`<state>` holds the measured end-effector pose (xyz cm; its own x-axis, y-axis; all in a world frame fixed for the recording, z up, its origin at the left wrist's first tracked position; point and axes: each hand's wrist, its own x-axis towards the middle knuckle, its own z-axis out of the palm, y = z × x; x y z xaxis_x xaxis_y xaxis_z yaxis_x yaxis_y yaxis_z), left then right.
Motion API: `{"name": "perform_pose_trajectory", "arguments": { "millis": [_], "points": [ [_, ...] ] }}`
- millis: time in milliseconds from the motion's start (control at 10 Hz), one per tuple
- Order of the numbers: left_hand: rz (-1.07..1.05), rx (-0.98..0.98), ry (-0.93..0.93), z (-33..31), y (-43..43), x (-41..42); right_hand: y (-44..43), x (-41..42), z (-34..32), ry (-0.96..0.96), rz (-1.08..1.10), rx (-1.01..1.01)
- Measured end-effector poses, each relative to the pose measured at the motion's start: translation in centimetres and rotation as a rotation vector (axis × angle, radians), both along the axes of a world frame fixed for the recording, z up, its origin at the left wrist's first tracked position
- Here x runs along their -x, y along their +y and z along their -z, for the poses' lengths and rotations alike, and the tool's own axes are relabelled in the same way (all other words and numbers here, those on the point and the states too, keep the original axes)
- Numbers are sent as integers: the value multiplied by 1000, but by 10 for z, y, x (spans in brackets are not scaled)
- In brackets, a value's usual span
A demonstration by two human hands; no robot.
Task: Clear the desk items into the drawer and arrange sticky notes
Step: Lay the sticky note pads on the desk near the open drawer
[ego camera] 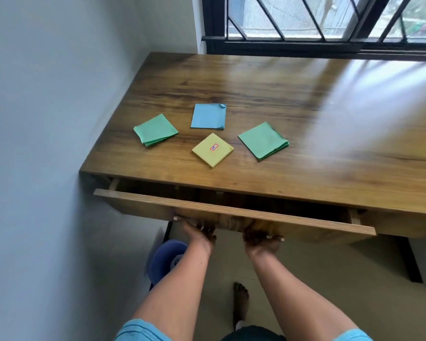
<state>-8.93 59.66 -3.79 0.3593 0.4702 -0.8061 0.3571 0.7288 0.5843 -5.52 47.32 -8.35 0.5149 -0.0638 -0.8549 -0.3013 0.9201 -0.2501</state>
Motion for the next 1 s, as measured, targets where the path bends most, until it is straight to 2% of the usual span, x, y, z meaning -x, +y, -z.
{"name": "perform_pose_trajectory", "arguments": {
  "millis": [100, 200, 300, 400, 500, 600, 700, 800, 900, 1000],
  "points": [
    [-357, 98, -563, 2, 5, 21, 1, 20, -2, -16, -19, 31],
    [-368, -396, 399, -29, -9, 19, 11, 42, -9, 9, -268, 126],
    [12, -816, 96, -75, -14, 44, 22, 60, -44, 129, 142, 305],
    [498, -1233, 131, -70, -11, 58, 30, 72, -101, 189, 191, 735],
    [760, -1277, 206, -74, -2, 53, 34, 87, -108, -42, -93, 1408],
    [900, -1212, 232, -87, 2, 62, 26, 107, -98, -139, -547, 1781],
    [974, -1259, 268, -90, 1, 81, 13, 122, -92, -284, -963, 1904],
    [1055, -1313, 326, -89, -3, 105, 0, 145, -95, -361, -1169, 2087],
    [1084, -1354, 352, -82, -8, 128, -15, 166, -104, -469, -1277, 2186],
    [1104, -1395, 407, -78, -14, 152, -29, 187, -112, -575, -1366, 2178]
  ]
}}
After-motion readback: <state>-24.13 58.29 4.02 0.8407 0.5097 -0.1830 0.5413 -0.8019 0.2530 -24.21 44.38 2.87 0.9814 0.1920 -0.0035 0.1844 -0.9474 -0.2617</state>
